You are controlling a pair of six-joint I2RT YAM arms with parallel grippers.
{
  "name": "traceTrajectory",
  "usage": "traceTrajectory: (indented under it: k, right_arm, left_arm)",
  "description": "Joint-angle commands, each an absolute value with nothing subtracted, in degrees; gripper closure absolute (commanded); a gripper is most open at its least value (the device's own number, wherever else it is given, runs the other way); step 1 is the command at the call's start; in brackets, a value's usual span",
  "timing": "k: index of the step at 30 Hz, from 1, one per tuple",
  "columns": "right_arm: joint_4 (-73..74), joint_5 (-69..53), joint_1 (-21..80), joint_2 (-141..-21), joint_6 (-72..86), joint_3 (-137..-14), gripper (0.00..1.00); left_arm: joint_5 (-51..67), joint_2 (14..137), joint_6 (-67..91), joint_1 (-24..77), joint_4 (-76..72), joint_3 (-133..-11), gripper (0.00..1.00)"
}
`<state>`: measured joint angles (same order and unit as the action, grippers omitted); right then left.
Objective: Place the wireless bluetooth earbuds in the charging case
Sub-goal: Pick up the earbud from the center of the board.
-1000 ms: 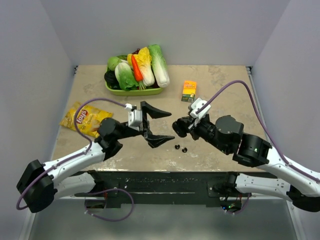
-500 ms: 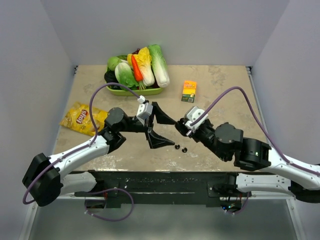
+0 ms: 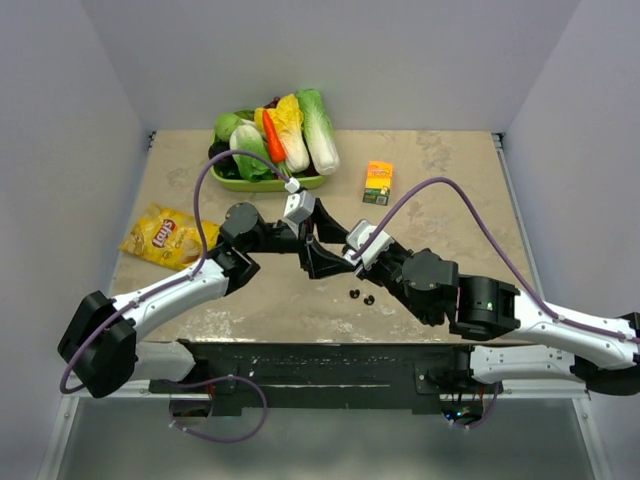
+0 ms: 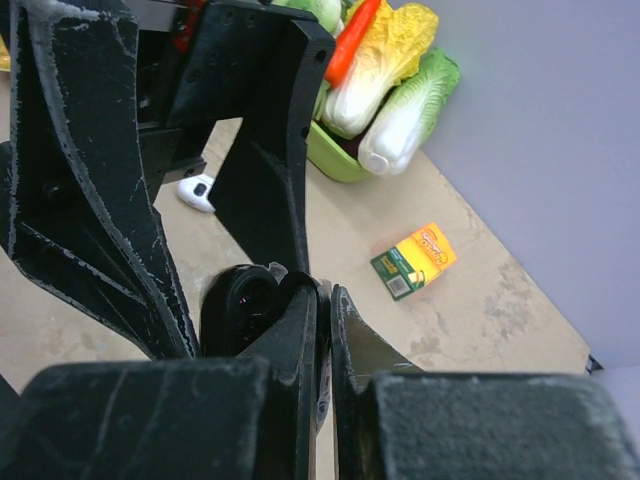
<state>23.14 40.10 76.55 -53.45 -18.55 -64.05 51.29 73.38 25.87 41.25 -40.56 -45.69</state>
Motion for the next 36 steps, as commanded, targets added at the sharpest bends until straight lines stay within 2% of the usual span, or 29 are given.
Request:
traceTrajectory:
  k: [1, 3, 5, 6, 9, 11, 19, 22, 27, 33, 34, 35, 36]
  right_arm:
    - [19.42, 41.40, 76.99, -53.44, -19.34, -65.83, 1.00]
    - [19.34, 41.40, 77.08, -53.70, -19.25, -65.74, 1.00]
    - [19.16, 41.40, 77.08, -53.79, -19.25, -65.65, 1.00]
    - [18.99, 41.48, 77.08, -53.70, -19.25, -65.48, 1.00]
    - [18.98, 42.01, 77.08, -54.14, -19.25, -65.48, 1.00]
    - [18.81, 41.92, 77.08, -54.32, -19.16, -65.39, 1.00]
    - [18.20, 41.92, 77.17, -54.67, -18.98, -65.30, 1.00]
    - [18.02, 41.75, 77.08, -54.84, -18.90, -65.21, 1.00]
    - [17.93, 41.57, 77.08, -55.11, -18.81, -65.21, 1.00]
    - [17.93, 41.13, 77.08, -55.37, -18.46, -65.39, 1.00]
    - [17.93, 40.78, 77.08, -55.20, -18.20, -65.39, 1.00]
    - [17.84, 40.17, 77.08, -55.20, -18.02, -65.48, 1.00]
    - [17.67, 39.91, 77.08, -55.11, -17.76, -65.57, 1.00]
  left_arm:
    - [51.50, 74.18, 26.89, 40.87, -41.66, -48.52, 0.37]
    - [52.03, 74.79, 27.25, 40.87, -41.84, -48.78, 0.46]
    - [52.47, 75.06, 27.33, 40.87, -41.92, -48.69, 0.50]
    - [52.56, 75.15, 27.51, 40.87, -42.27, -48.69, 0.50]
    - [53.17, 74.88, 28.56, 40.87, -43.76, -48.25, 0.39]
    - [53.00, 74.79, 28.83, 40.87, -43.68, -48.16, 0.37]
    - [53.44, 74.53, 29.44, 40.87, -45.00, -47.38, 0.37]
    - [53.44, 74.53, 29.71, 40.87, -45.35, -47.20, 0.40]
    - [54.23, 74.97, 30.06, 40.87, -46.31, -46.85, 0.64]
    - [54.84, 75.32, 30.32, 40.87, -47.63, -46.14, 0.85]
    - [54.93, 75.41, 30.32, 40.87, -47.90, -45.97, 0.90]
    - [54.93, 75.41, 30.41, 40.87, -48.25, -45.71, 1.00]
    - [54.93, 75.41, 30.58, 40.87, -49.21, -45.36, 1.00]
